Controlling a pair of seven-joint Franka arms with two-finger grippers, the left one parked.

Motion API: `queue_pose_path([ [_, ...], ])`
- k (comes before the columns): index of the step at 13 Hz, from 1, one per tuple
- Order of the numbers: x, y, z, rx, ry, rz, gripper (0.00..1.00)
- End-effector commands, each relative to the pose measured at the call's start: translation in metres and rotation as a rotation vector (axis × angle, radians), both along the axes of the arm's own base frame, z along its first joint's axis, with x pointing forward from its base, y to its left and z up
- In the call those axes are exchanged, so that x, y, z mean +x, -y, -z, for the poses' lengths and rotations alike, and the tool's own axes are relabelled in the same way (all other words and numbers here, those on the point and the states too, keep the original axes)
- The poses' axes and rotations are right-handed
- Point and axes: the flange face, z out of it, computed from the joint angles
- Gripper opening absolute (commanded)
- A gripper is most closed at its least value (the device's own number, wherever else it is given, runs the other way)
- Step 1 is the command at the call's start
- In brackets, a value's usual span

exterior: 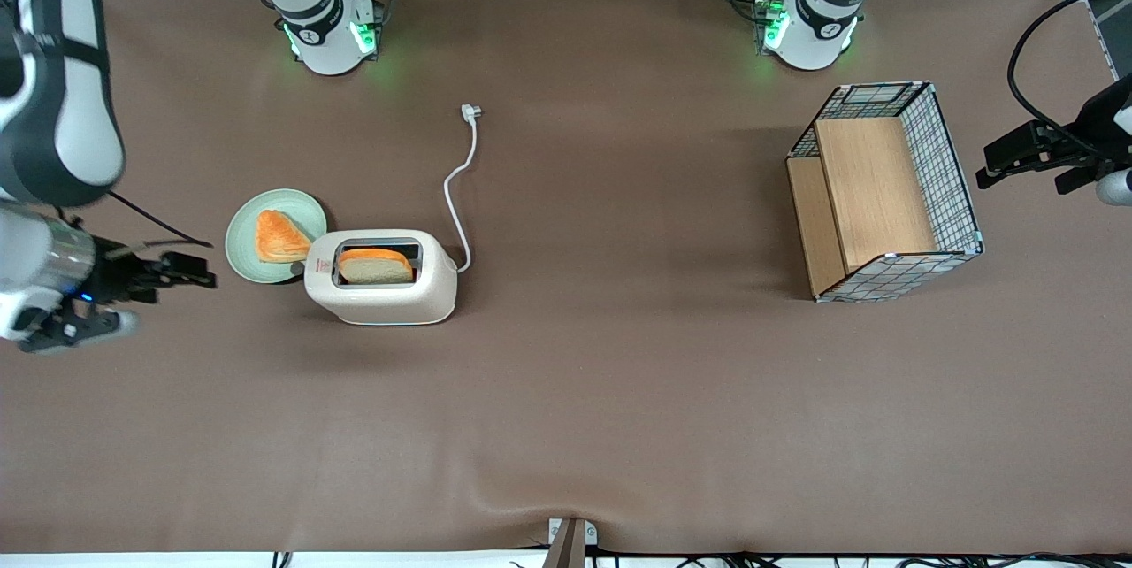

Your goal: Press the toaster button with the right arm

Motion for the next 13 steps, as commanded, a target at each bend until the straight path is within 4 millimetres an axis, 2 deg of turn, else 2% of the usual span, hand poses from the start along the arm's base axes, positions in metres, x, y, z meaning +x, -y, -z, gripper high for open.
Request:
queue_pose_path([
  [1,-0.029,0.003,-0.044,-0.064,-0.013,0.046,1.0],
  [4,-0.053,0.004,-0.073,-0.088,-0.056,0.106,1.0],
  [9,-0.08,0.009,-0.093,-0.084,-0.116,0.241,1.0],
  [13,-0.098,0.007,-0.116,-0.08,-0.083,0.241,1.0],
])
